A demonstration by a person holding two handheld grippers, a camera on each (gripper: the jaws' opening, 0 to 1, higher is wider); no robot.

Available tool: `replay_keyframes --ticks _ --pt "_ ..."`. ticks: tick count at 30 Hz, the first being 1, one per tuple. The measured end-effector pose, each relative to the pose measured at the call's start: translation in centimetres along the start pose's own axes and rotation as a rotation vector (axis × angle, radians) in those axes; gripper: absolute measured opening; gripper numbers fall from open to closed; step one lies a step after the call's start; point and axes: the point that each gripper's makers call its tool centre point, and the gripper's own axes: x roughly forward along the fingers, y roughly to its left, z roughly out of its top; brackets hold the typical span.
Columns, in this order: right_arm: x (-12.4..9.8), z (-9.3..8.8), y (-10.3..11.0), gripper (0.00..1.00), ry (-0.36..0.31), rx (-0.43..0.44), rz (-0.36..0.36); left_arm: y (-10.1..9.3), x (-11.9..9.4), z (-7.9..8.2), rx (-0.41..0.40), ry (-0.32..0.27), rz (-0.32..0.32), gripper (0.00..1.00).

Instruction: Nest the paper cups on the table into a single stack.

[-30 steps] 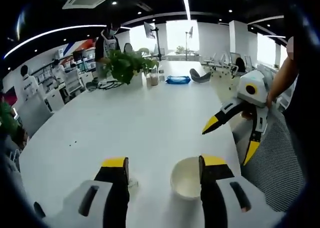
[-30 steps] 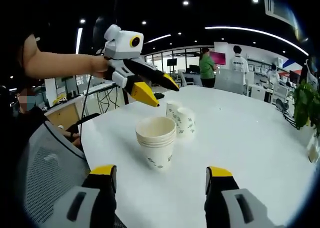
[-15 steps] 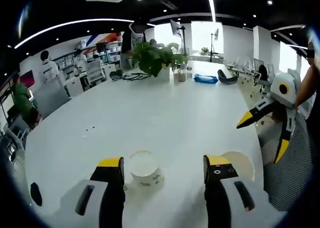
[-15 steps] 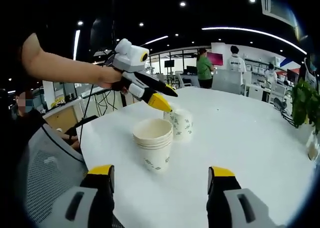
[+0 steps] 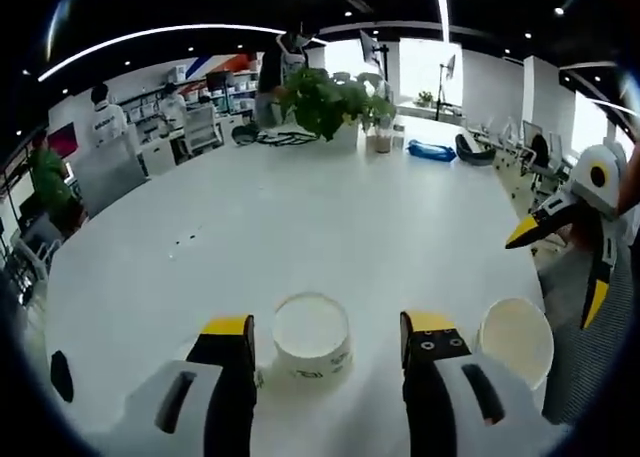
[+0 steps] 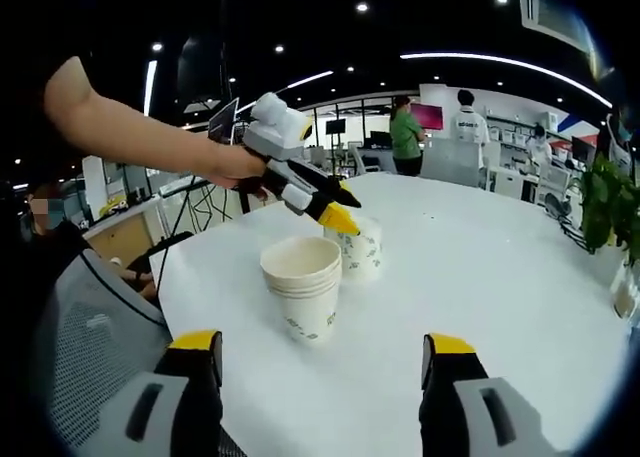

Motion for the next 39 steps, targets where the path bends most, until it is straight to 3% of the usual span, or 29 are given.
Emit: replay_keyframes --ticks 12,25,39 --pt "0.0 -0.1 -0.5 0.94 0.008 0.013 -0.034 0.0 1.3 -0.5 -0.023 0.030 0.002 0.47" --pt "-0.1 -0.5 -1.1 0.96 0.022 0.028 -0.056 0.8 2.3 -1.2 -0.030 0.052 0.020 0.36" --pt "-0.1 -0.6 -1.1 0.96 0.029 0.027 -0.058 -0.1 1.7 -1.0 -0.024 0.042 0.021 0.36"
